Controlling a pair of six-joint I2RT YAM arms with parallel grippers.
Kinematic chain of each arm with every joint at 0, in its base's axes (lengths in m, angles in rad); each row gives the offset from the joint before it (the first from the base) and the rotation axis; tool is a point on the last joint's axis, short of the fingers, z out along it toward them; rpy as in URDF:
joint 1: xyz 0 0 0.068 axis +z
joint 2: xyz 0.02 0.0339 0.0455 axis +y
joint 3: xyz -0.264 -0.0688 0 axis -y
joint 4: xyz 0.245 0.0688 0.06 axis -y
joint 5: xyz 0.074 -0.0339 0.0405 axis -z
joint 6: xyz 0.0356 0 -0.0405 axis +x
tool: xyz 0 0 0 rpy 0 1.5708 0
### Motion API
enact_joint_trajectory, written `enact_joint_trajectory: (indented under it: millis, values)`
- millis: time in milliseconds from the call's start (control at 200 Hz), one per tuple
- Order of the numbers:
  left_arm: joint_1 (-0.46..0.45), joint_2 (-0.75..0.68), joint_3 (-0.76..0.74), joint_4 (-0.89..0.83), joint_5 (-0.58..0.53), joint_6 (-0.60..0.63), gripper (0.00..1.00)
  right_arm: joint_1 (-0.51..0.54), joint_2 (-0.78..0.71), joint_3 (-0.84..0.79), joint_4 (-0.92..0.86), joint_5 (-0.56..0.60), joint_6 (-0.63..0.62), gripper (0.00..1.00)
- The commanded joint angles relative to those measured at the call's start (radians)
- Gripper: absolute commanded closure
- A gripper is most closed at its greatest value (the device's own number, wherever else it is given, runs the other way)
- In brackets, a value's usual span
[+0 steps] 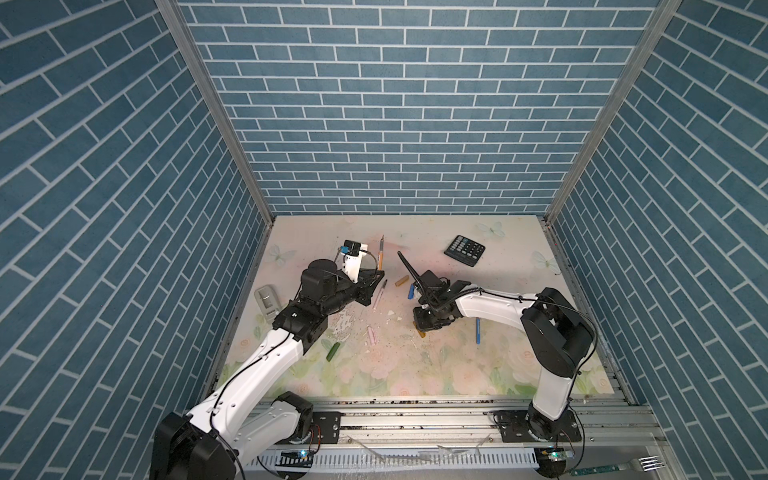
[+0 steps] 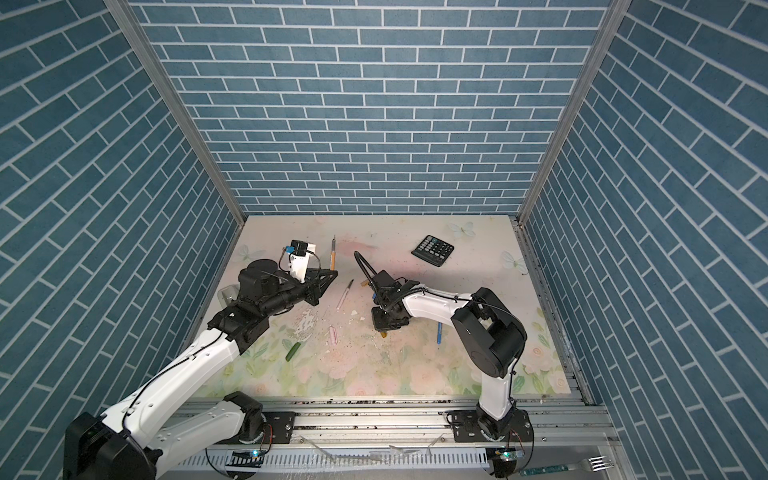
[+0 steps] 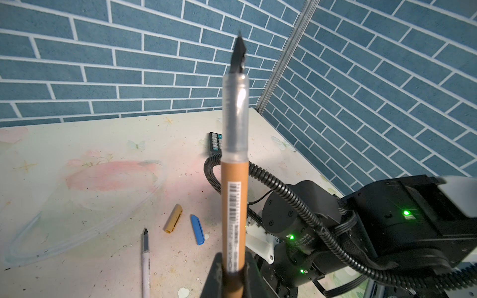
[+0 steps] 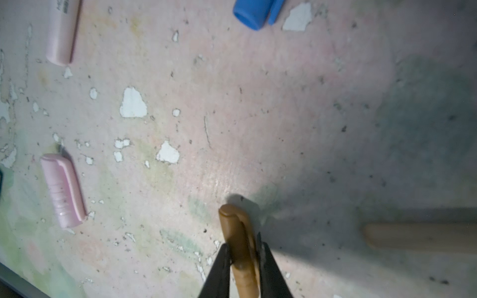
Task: Insert the pens into the pen caps
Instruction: 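Raise the orange cap with the right gripper and swing it toward the left gripper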
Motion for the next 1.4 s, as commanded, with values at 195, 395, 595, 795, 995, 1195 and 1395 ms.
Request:
enact_joint_trajectory:
  millis: [195, 395, 595, 795, 995, 1195, 1395]
  values:
    - [-0.004, 0.003, 0.026, 0.019, 0.009, 0.013, 1.00, 0.035, 0.061, 0.034, -0.050, 0.055, 0.023, 0.79]
    - [-0.005, 0.004, 0.028, 0.018, 0.009, 0.011, 1.00, 0.055, 0.049, 0.051, -0.062, 0.069, 0.033, 0.77]
    - [-0.004, -0.002, 0.026, 0.015, 0.005, 0.013, 1.00, 0.056, 0.051, 0.054, -0.070, 0.117, 0.050, 0.85]
    - [-0.005, -0.002, 0.021, 0.025, -0.003, 0.011, 1.00, 0.056, -0.045, 0.014, -0.002, 0.135, 0.076, 0.89]
    - [-0.017, -0.004, 0.002, 0.060, -0.012, 0.013, 1.00, 0.056, -0.269, -0.112, 0.178, 0.218, 0.089, 0.90]
    - [-0.087, 0.003, -0.025, 0.103, -0.015, 0.051, 1.00, 0.057, -0.550, -0.253, 0.428, 0.345, 0.050, 0.90]
    - [-0.178, 0.050, -0.003, 0.069, 0.025, 0.086, 1.00, 0.056, -0.739, -0.292, 0.599, 0.448, -0.015, 0.90]
